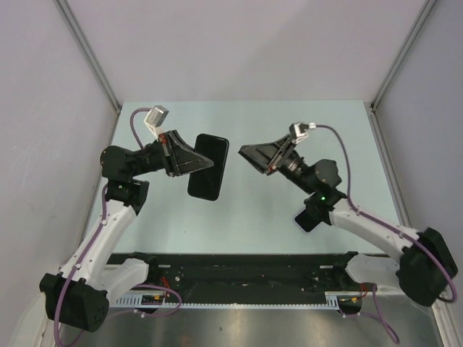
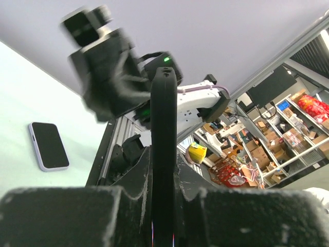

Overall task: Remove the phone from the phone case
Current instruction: Remove the phone case from the phone.

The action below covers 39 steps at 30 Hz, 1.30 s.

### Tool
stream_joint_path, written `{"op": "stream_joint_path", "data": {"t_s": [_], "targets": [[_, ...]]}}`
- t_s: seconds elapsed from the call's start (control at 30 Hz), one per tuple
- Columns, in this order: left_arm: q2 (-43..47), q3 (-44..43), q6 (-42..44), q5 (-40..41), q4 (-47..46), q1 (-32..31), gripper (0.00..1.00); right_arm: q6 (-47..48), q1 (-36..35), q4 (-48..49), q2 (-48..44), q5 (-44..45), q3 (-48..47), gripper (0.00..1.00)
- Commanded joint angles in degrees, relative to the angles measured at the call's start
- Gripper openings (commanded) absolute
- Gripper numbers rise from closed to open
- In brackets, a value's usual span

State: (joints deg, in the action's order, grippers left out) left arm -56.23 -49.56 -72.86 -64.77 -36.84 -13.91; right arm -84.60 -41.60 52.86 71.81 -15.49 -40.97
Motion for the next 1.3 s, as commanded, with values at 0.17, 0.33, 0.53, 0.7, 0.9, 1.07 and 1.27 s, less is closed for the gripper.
{"op": "stream_joint_path", "data": {"t_s": [0.17,0.33,0.53,0.7,0.9,1.07,1.27], "targets": [[0.6,0.2,3.8,0.9,4.8,-0.2,0.0,24.2,4.3,-19.6,-3.8,-15.9,-13.4,0.68],[1.3,-0.2,5.9,1.0,9.1,-0.2,0.0,25.6,3.7,-18.3,-0.2,-18.8,-17.5,0.68],[1.4,-0.4,6.9,0.8,10.7,-0.2,0.0,24.2,3.5,-14.6,2.1,-21.5,-18.4,0.63],[1.0,-0.2,7.0,0.8,10.7,-0.2,0.0,22.6,3.5,-12.4,3.1,-22.8,-18.9,0.54],[1.0,-0.4,6.9,0.7,10.6,-0.2,0.0,18.9,3.8,-7.3,5.0,-23.9,-19.2,0.38],[1.3,-0.3,7.1,0.6,10.8,-0.2,0.0,17.4,3.9,-5.2,5.9,-24.0,-19.3,0.33],[1.7,-0.3,7.6,0.6,11.0,-0.2,0.0,16.1,4.3,-5.9,5.5,-24.2,-19.1,0.0]]}}
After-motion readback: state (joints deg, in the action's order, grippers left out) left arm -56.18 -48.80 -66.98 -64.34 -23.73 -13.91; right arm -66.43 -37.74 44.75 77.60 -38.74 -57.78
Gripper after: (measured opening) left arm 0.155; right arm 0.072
